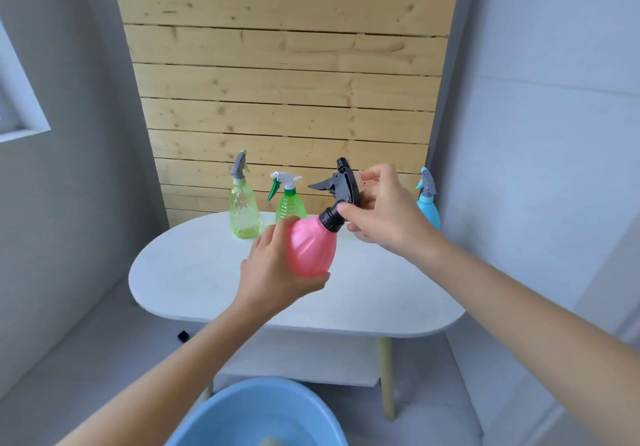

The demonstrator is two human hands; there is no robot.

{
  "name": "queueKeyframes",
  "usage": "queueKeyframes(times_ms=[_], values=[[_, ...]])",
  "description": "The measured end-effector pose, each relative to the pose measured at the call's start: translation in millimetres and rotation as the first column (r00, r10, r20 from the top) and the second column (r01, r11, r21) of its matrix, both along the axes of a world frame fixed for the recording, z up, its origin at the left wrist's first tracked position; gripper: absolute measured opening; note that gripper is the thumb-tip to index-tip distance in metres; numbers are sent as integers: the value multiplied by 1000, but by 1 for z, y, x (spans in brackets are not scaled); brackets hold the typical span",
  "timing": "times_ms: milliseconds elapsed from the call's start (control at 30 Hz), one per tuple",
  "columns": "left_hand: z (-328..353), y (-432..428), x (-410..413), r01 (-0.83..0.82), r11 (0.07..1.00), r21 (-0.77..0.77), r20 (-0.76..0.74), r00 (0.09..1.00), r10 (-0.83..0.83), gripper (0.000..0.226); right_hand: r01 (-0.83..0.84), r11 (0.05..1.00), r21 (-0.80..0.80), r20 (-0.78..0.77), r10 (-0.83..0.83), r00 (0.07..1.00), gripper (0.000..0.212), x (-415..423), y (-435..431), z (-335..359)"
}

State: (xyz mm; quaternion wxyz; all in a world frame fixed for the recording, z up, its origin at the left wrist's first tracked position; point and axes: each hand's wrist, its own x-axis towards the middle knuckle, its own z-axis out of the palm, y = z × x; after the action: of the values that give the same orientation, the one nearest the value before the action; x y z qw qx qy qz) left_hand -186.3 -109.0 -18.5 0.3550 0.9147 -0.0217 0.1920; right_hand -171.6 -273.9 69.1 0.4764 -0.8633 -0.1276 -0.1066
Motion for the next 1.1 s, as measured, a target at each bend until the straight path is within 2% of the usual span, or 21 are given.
queueKeyframes(times_ms=[67,167,300,400,533,667,767,833,867,933,967,1000,1067,1100], values=[[2,6,-25,21,1000,21,-8,1000,-21,92,-61,998,0,-84,61,995,43,-22,-1,3],[-2,14,-50,62,995,78,-36,998,-60,95,-131,991,-21,-111,128,986,22,-44,-2,0],[-6,23,-75,78,991,105,-37,997,-75,93,-179,983,43,-136,183,974,21,-65,-2,-8],[-8,29,-85,97,991,91,-57,994,-92,89,-230,973,35,-86,232,969,25,-75,-1,-15],[-15,37,-101,192,981,1,-167,968,-189,89,-345,915,-207,30,358,933,28,-84,-1,-25],[-25,50,-107,165,985,52,-119,980,-158,93,-375,888,-267,73,407,911,28,-89,1,-32],[-35,58,-110,124,989,80,-96,989,-116,89,-324,923,-209,-12,329,944,48,-88,2,-36],[-40,62,-113,88,989,116,-89,993,-78,90,-212,966,-148,-90,200,976,36,-87,5,-37],[-42,64,-114,72,989,132,-86,994,-61,90,-175,979,-107,-213,149,966,31,-89,7,-35],[-45,65,-117,57,985,162,-80,996,-45,91,-206,977,-51,-452,161,877,39,-93,13,-31],[-46,65,-118,59,983,172,-77,996,-47,91,-258,964,-62,-483,197,853,39,-94,14,-33],[-46,65,-119,66,983,174,-78,996,-53,90,-313,946,-82,-460,242,854,32,-97,17,-35],[-46,65,-120,82,983,163,-89,994,-68,90,-380,901,-209,-294,313,903,6,-98,21,-39],[-45,65,-120,90,984,156,-96,992,-76,90,-378,879,-292,-195,332,923,9,-97,20,-41]])
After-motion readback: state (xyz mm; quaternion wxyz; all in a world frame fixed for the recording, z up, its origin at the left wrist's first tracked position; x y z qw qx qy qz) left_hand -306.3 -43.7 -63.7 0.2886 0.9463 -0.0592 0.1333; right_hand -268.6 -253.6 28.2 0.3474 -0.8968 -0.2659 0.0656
